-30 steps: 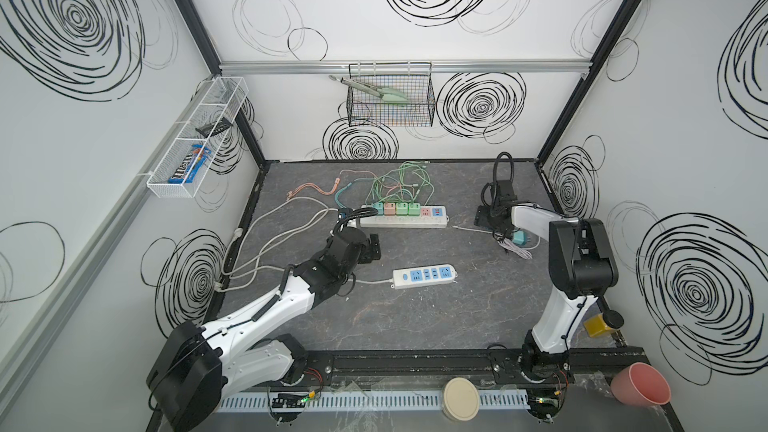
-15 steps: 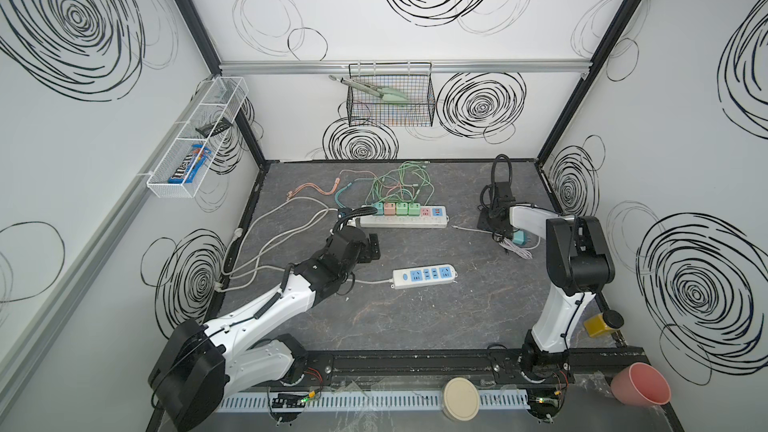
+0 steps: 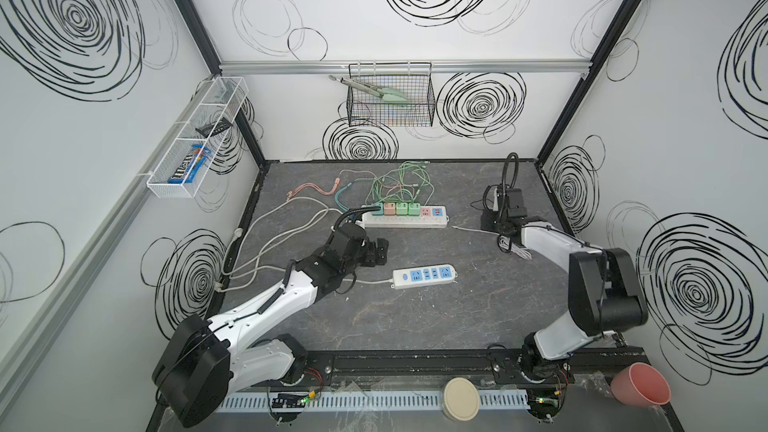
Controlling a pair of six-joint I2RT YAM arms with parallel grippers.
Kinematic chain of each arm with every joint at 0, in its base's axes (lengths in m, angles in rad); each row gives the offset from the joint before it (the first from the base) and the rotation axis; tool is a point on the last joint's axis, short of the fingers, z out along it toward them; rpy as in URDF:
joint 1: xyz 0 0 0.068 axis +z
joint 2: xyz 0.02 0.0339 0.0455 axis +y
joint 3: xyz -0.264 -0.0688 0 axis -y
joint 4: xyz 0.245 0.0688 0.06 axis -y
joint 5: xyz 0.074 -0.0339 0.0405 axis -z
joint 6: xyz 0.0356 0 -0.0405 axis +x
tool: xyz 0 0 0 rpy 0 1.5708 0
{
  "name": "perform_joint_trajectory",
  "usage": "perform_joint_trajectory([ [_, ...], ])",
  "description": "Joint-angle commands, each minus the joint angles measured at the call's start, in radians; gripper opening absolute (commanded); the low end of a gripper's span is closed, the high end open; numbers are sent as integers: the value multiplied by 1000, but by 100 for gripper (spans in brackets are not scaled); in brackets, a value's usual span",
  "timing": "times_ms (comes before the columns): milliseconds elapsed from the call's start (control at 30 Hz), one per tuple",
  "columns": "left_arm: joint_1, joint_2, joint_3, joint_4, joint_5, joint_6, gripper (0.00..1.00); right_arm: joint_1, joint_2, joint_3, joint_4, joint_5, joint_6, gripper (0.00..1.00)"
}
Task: Insert the plug
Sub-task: 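Lift the teal charger with the right gripper while the left gripper approaches, then carry the teal charger toward the left gripper while the left gripper reaches for it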
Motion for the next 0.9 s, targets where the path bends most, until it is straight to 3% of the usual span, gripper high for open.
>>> perform_joint_trajectory([
  [0,-6,-5,22,97,154,69,96,43,-143,-70,144,-70,-40,28],
  [167,9,0,78,104,256,100,96,167,-360,-189,220,-99,-75,25],
  [333,58,29,185,-2,411,158,96,328,-531,-262,265,-116,-238,22],
  [433,78,30,241,-82,511,202,100,418,-585,-273,260,-126,-357,20],
  [700,125,13,318,-149,888,235,89,636,-629,-327,350,-124,-676,18],
  [867,124,26,340,-172,861,248,80,671,-622,-343,388,-197,-765,19],
])
